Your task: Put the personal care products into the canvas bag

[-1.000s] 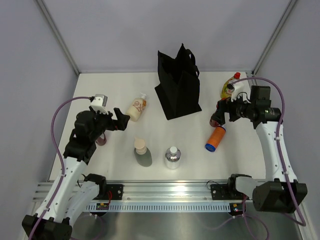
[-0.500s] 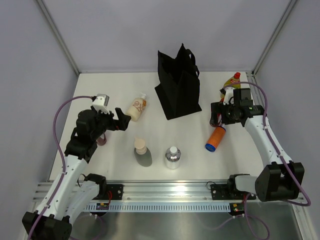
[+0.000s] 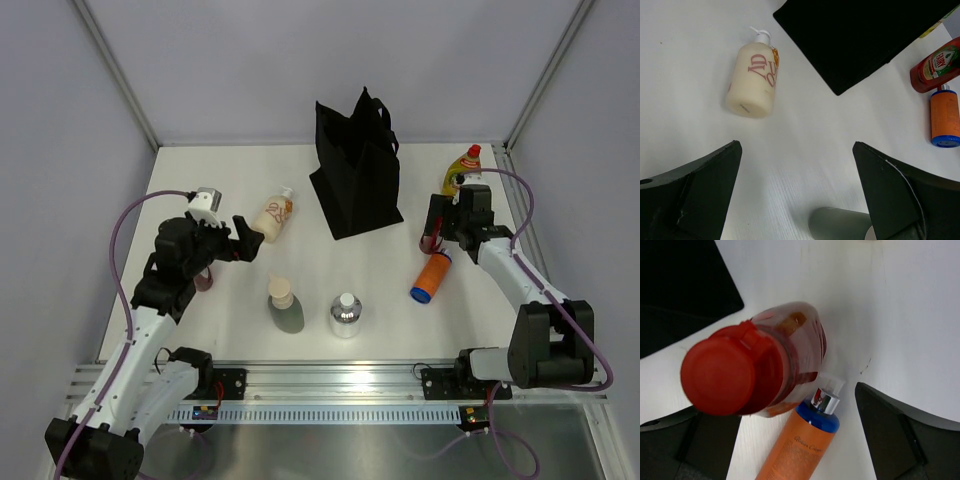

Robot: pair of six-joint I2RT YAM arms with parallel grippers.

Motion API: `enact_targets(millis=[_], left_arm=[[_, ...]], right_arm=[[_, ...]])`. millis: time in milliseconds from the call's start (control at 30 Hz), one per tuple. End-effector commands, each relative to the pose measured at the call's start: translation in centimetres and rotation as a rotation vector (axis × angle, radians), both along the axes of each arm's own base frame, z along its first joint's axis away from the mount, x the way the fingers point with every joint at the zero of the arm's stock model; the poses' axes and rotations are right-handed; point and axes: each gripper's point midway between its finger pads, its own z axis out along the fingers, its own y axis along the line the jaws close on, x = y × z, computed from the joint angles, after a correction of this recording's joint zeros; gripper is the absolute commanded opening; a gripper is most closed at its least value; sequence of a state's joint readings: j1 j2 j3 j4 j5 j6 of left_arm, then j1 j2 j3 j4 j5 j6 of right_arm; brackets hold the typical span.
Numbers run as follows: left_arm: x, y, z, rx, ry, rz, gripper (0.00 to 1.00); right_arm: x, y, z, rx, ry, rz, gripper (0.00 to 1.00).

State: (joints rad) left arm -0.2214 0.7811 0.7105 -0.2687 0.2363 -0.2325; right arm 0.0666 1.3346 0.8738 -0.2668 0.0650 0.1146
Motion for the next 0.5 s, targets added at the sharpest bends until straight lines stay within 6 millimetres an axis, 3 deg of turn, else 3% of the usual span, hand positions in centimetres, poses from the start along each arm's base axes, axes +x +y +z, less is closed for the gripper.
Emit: enact_targets(millis=[0, 300, 400, 467], left_arm=[[0.4, -0.6, 2.7, -0.01, -0.086, -0.032, 0.99], [0.5, -0.6, 2.4, -0.007, -0.074, -0.034, 0.99], [0.4, -0.6, 2.5, -0.008, -0.079, -0.034, 0.99], [0.4, -0.6, 2.5, -0.008, -0.079, -0.036, 0.99]], right_arm=[[4.1, -0.2, 4.3, 0.057, -0.275, -0.084, 0.97], [4.7, 0.0, 4.9, 0.075, -0.342, -0.103, 0.78], [4.3, 0.3, 5.1, 0.071, -0.355, -0.079, 0.63], [4.2, 0.3, 5.1, 0.051, -0.347, -0.066, 0.44]])
